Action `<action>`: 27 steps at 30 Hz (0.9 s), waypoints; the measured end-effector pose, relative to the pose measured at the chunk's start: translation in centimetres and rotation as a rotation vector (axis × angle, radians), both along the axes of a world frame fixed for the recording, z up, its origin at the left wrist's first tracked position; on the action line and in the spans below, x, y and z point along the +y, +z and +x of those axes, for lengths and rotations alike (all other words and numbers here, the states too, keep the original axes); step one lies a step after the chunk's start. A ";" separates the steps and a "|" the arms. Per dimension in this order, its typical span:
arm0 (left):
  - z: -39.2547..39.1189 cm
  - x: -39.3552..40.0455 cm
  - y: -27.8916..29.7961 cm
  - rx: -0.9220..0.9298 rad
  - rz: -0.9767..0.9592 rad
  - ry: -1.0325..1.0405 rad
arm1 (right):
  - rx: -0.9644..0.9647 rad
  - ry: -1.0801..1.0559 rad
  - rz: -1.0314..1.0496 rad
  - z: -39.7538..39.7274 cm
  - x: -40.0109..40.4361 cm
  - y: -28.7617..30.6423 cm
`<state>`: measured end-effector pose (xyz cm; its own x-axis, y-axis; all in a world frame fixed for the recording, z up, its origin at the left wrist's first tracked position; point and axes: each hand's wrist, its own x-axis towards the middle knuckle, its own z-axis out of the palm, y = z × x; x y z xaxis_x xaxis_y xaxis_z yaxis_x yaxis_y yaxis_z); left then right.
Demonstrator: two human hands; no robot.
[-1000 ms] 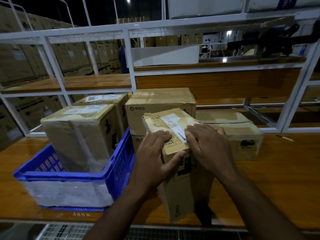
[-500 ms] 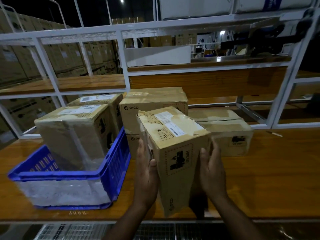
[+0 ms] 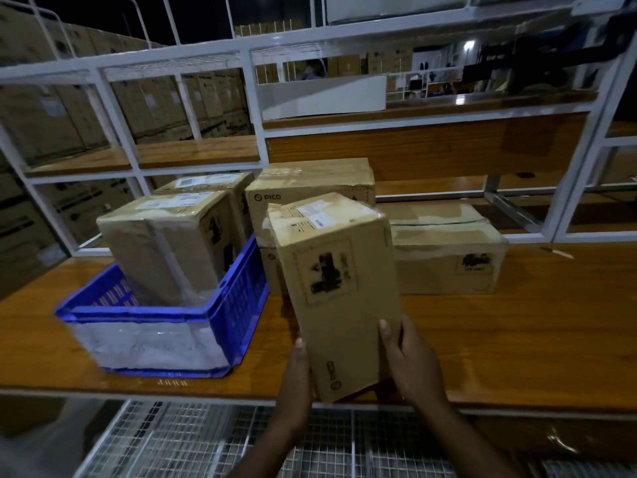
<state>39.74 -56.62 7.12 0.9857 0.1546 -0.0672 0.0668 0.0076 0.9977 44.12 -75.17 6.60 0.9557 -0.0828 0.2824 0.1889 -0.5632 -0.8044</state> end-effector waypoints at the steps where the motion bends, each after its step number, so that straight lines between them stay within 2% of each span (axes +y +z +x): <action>1: -0.4 -0.2 0.7 -0.008 -0.019 0.019 | -0.064 -0.005 0.009 -0.2 -0.1 0.8; 6: -2.7 -0.8 3.2 -0.098 -0.048 0.066 | -0.268 -0.012 0.097 -1.7 -0.4 6.4; 9: -3.9 -0.8 4.2 -0.233 -0.055 0.059 | -0.312 0.045 0.233 -3.1 -0.7 9.2; 13: -5.8 -0.4 5.8 -0.433 0.062 0.025 | -0.369 0.072 0.535 -5.1 -0.5 11.4; 17: -6.9 0.5 6.6 -0.585 0.253 -0.029 | -0.425 0.068 0.648 -6.5 0.4 12.6; 21: -6.6 2.1 7.9 -0.571 0.189 -0.066 | -0.390 0.155 0.641 -7.3 1.0 14.3; 27: -5.9 3.6 12.1 -0.478 -0.057 -0.171 | -0.167 0.362 0.712 -7.5 1.5 17.6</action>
<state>33.81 -53.04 19.25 0.9193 -0.0029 0.3935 -0.3916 0.0914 0.9156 36.58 -73.63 24.20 0.9077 0.0099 0.4195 0.4101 0.1913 -0.8918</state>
